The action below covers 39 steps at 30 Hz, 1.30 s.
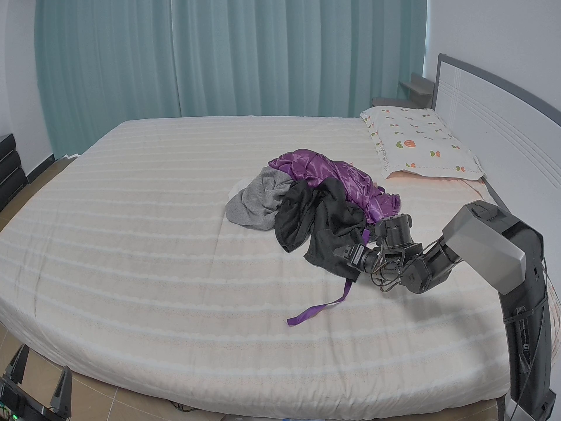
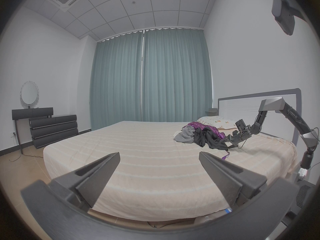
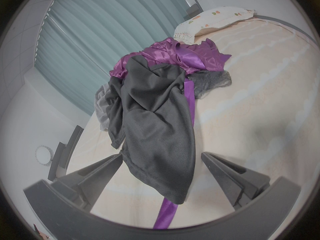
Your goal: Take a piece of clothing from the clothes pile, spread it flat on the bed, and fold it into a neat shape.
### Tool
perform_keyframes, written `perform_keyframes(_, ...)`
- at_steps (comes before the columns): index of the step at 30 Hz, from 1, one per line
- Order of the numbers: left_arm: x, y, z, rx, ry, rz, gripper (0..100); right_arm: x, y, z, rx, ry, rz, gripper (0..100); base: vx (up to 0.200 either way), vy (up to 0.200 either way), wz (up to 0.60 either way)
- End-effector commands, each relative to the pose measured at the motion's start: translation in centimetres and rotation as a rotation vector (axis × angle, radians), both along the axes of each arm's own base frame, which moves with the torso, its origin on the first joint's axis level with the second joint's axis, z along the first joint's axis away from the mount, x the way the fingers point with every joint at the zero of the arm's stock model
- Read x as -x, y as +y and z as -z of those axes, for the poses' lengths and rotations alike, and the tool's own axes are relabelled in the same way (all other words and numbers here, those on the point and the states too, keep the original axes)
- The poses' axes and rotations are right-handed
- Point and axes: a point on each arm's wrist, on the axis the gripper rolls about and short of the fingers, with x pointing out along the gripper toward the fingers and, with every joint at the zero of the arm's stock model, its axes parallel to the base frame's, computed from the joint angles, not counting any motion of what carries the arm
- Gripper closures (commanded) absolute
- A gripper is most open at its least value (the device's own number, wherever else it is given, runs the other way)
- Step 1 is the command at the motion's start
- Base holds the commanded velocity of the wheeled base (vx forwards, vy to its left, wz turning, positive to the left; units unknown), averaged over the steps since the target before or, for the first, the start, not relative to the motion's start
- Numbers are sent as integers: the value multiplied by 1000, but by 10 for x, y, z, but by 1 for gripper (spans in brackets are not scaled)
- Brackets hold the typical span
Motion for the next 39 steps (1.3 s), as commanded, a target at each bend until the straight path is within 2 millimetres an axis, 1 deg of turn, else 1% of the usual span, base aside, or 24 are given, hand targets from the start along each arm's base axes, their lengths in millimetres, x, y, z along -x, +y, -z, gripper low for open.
perform_keyframes(1,0,0,5,0,0,0,0,0,3,7,7,9,-1,0,0,0,0)
perform_keyframes(4,0,0,5,0,0,0,0,0,3,7,11,8,4,0,0,0,0)
perform_keyframes(7,0,0,5,0,0,0,0,0,3,3,9,-1,5,0,0,0,0)
perform_keyframes(8,0,0,5,0,0,0,0,0,3,1,8,-5,7,100,0,0,0)
perform_keyframes(17,0,0,5,0,0,0,0,3,2,0,37,-5,43,100,0,0,0)
perform_keyframes(19,0,0,5,0,0,0,0,5,1,-4,39,-7,48,100,0,0,0)
perform_keyframes(20,0,0,5,0,0,0,0,7,1,-8,38,-9,46,100,0,0,0)
perform_keyframes(24,0,0,5,0,0,0,0,15,4,-15,37,-9,33,100,0,0,0)
perform_keyframes(29,0,0,5,0,0,0,0,23,5,-25,25,-14,32,100,0,0,0)
perform_keyframes(33,0,0,5,0,0,0,0,32,7,-41,-25,-17,49,100,0,0,0)
perform_keyframes(36,0,0,5,0,0,0,0,39,6,-52,-63,-11,60,100,0,0,0)
perform_keyframes(39,0,0,5,0,0,0,0,41,5,-54,-67,-8,64,100,0,0,0)
